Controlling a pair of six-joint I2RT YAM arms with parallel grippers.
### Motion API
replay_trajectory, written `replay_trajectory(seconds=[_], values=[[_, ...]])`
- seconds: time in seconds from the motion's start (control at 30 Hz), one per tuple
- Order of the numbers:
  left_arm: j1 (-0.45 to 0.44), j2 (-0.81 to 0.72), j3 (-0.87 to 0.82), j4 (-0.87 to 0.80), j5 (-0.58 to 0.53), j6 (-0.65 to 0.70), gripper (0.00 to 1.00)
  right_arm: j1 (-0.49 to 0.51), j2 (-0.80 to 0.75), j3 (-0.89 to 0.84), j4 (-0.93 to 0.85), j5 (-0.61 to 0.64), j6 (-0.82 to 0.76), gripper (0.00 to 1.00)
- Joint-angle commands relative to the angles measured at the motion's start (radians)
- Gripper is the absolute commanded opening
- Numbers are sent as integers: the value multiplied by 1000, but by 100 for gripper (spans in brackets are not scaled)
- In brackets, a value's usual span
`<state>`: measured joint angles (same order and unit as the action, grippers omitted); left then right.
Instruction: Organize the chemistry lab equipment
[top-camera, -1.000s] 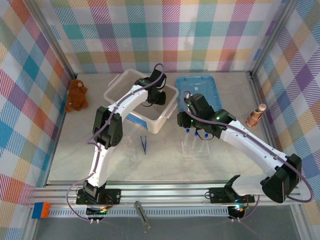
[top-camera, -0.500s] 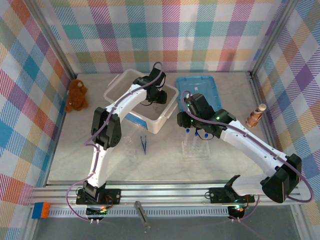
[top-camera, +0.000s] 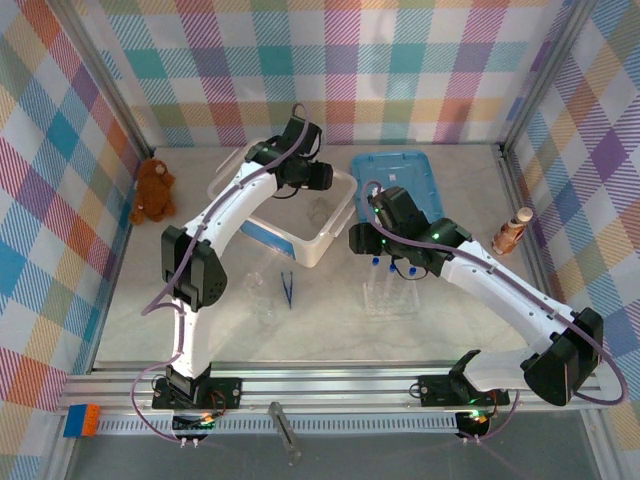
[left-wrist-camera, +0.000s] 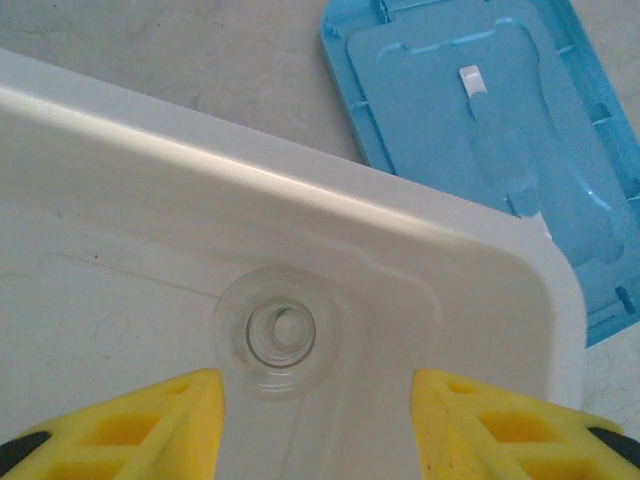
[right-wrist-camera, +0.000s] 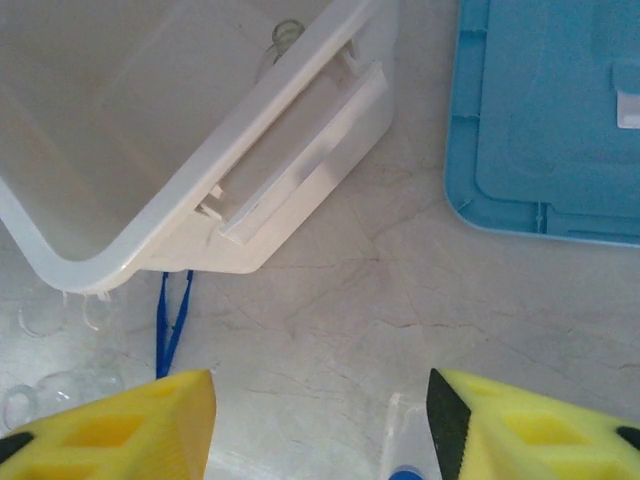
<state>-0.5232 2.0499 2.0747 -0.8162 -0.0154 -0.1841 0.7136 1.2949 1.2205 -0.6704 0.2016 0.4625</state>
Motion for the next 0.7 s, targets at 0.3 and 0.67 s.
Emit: replay_trajectory(seconds=[0.3, 0.67], values=[[-9, -262, -110, -35, -23, -13, 54, 6, 31, 116, -55, 29, -55, 69], [-52, -620, -529, -25, -178, -31, 54, 15, 27, 115, -40, 4, -37, 69]])
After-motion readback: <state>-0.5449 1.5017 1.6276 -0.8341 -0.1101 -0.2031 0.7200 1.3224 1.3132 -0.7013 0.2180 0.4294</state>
